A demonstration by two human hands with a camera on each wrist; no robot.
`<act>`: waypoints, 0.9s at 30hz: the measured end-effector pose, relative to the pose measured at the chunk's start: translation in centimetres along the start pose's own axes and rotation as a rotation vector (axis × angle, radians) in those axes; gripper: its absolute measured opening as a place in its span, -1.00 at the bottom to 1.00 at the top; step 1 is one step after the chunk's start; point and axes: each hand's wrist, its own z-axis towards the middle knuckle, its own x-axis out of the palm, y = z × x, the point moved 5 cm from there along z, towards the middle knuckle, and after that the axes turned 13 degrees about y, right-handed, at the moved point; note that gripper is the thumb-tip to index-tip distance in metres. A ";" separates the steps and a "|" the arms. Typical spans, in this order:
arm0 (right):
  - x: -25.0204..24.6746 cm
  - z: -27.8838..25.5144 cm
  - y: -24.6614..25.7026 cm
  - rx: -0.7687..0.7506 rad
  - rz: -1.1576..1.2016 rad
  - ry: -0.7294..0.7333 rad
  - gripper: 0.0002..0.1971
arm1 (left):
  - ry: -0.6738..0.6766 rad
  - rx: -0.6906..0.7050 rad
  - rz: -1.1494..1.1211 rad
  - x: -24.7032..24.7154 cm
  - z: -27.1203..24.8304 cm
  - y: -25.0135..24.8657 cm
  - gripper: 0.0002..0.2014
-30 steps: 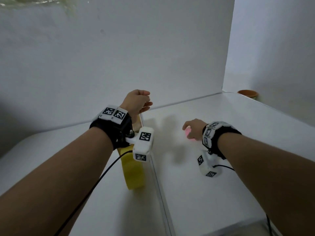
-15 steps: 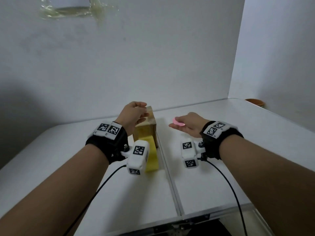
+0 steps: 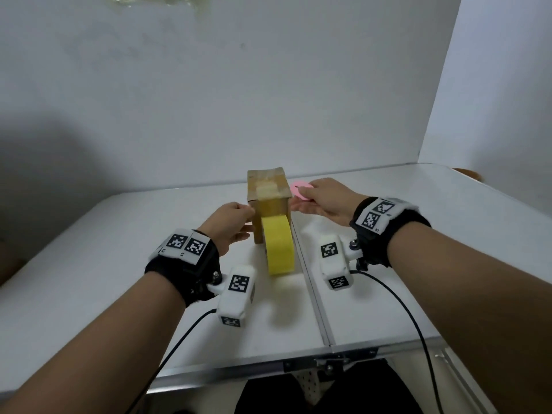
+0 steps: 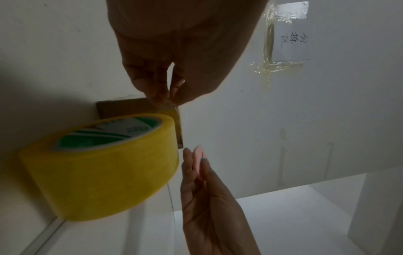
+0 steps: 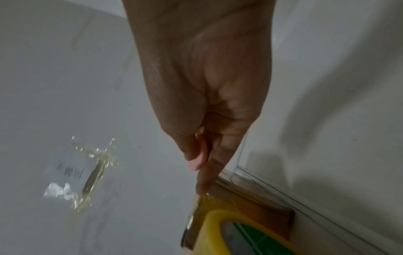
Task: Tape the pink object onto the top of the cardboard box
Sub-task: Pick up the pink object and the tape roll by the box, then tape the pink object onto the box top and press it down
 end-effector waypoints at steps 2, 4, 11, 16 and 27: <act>0.0 0.3 0.2 -0.065 -0.173 -0.036 -0.73 | 0.020 -0.042 -0.005 0.2 0.0 0.7 -0.84; 0.1 0.4 0.4 -0.097 -0.333 -0.050 -0.86 | 0.049 -0.072 -0.020 0.8 0.1 1.1 -0.79; 0.3 1.3 0.7 -0.176 -0.656 -0.093 -0.71 | 0.228 -0.148 -0.138 3.4 0.2 1.6 -0.48; 2.4 1.9 1.0 -0.186 -0.891 0.030 -0.71 | 0.277 -0.140 -0.200 3.7 0.5 2.3 -0.53; 1.6 3.6 0.1 -0.201 -1.125 0.041 -0.69 | 0.348 -0.118 -0.142 3.7 0.0 2.7 -0.53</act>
